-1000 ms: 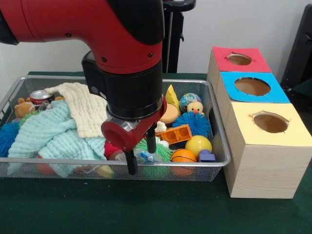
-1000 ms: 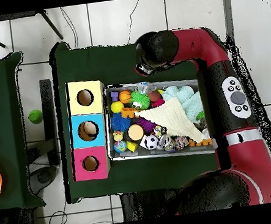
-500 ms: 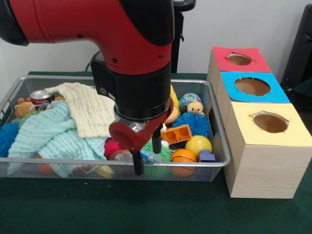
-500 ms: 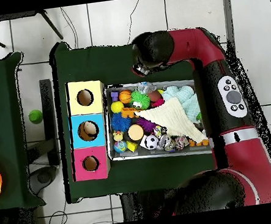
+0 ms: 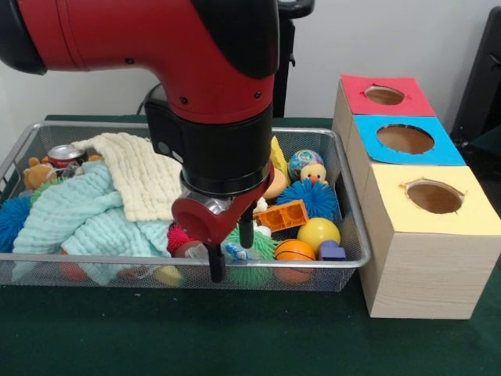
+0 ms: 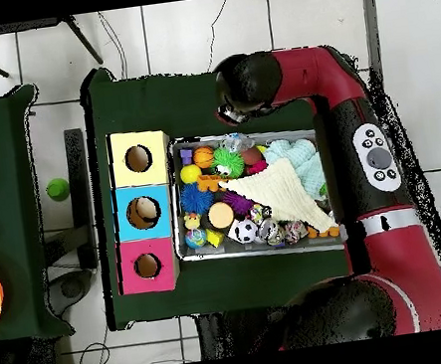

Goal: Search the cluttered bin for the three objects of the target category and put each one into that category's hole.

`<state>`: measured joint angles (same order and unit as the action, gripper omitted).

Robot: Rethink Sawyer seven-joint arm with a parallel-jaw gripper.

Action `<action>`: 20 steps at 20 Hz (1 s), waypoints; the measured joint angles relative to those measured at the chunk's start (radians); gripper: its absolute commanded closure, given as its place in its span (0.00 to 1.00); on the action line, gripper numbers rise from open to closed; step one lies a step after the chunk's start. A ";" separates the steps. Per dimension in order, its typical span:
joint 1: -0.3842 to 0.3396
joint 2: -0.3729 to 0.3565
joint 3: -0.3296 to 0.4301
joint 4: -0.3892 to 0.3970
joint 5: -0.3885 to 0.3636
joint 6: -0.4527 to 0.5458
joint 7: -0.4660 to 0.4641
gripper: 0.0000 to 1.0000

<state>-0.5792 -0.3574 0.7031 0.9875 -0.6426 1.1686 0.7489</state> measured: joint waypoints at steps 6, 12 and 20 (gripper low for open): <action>0.006 0.000 -0.010 0.000 -0.029 0.000 0.000 0.00; 0.016 0.000 -0.025 0.000 -0.034 0.000 0.000 0.00; 0.049 -0.001 -0.051 -0.001 -0.039 0.003 0.000 0.00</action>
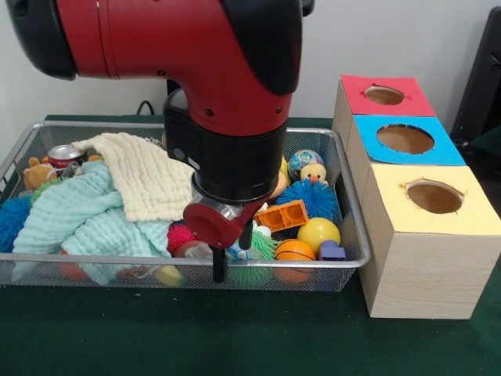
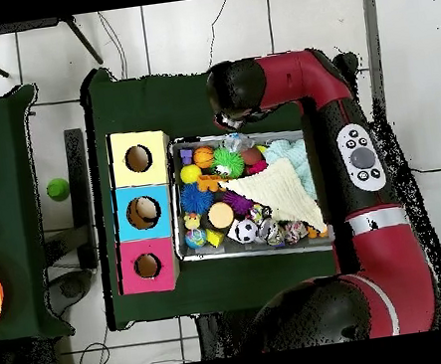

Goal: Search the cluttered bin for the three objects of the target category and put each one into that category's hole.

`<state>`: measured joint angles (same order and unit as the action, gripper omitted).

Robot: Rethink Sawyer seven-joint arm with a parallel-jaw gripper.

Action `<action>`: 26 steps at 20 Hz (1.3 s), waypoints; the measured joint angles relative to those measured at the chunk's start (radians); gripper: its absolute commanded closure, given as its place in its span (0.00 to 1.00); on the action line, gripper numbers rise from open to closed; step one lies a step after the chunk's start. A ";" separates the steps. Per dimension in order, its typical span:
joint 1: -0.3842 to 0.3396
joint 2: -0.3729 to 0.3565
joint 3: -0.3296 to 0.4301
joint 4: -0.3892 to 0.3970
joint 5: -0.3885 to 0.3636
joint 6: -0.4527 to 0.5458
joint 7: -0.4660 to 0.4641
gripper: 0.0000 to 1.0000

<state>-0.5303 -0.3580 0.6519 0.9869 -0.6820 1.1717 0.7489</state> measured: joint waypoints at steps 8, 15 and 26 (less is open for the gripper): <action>0.012 0.000 -0.006 -0.002 -0.004 0.000 0.000 0.00; 0.012 0.000 -0.012 -0.005 -0.008 0.007 0.000 0.00; 0.016 -0.002 -0.034 -0.031 -0.011 0.123 0.000 0.00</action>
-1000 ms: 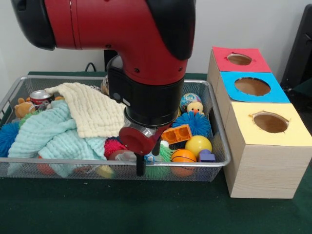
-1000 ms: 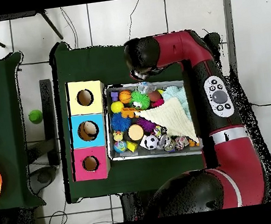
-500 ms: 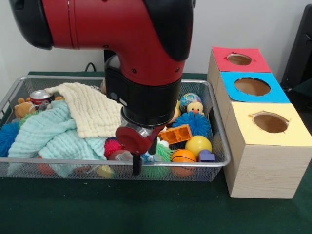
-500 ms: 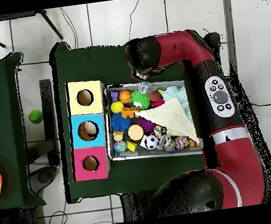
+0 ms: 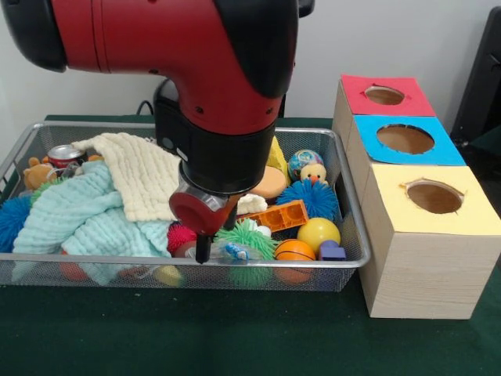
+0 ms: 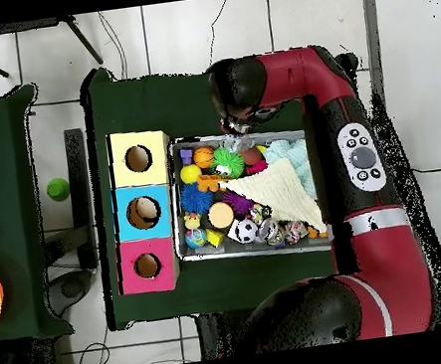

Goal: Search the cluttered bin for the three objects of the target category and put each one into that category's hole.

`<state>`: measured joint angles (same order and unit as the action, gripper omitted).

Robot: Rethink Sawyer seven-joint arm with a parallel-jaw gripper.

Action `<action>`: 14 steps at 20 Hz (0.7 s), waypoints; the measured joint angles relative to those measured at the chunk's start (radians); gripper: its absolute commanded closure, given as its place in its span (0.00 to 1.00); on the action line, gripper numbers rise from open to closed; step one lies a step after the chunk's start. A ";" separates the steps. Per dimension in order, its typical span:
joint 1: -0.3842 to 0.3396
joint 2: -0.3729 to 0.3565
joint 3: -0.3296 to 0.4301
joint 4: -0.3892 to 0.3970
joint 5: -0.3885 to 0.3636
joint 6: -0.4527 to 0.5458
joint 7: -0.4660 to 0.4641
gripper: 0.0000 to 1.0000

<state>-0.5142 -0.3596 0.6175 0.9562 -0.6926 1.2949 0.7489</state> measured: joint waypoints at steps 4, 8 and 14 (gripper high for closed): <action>0.000 -0.003 -0.005 0.000 0.000 0.014 0.000 0.00; -0.002 -0.003 -0.006 0.000 0.001 0.013 0.000 0.00; -0.021 -0.003 -0.006 0.006 0.006 0.013 0.000 0.00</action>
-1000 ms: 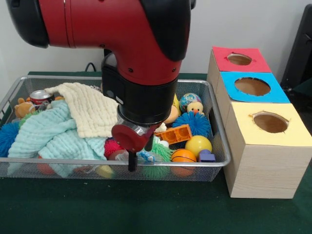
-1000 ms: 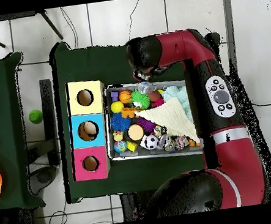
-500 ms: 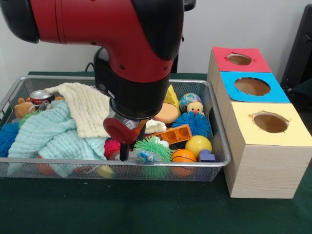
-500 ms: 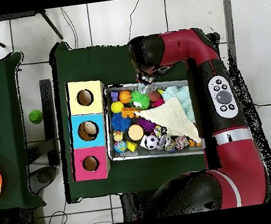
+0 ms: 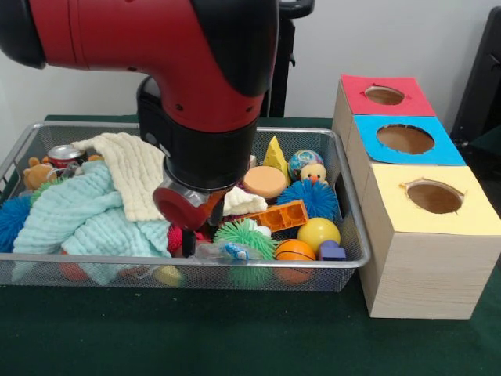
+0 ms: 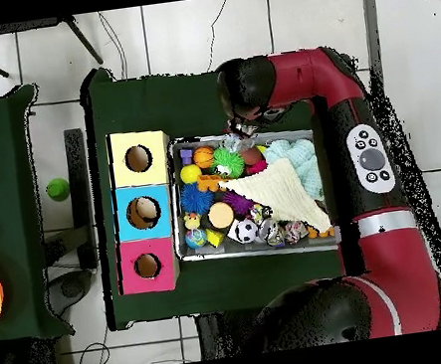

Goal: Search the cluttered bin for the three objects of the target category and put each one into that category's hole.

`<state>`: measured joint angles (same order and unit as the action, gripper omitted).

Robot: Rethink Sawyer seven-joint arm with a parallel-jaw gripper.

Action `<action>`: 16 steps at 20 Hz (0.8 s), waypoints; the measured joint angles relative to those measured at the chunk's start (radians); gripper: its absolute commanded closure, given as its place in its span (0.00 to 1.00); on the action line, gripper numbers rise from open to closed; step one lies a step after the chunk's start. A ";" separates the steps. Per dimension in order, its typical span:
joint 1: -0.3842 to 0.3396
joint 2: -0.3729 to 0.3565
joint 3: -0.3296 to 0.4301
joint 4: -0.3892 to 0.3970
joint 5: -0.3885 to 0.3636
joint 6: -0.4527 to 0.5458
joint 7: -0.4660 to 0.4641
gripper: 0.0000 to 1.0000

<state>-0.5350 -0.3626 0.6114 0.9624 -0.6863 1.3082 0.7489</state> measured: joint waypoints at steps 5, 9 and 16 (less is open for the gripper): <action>-0.017 0.000 0.000 0.001 0.004 0.000 0.000 0.00; -0.031 0.000 0.000 0.001 0.011 0.000 0.000 0.00; -0.038 0.000 0.000 0.002 0.032 0.000 0.000 0.00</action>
<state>-0.5734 -0.3626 0.6114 0.9644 -0.6543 1.3082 0.7489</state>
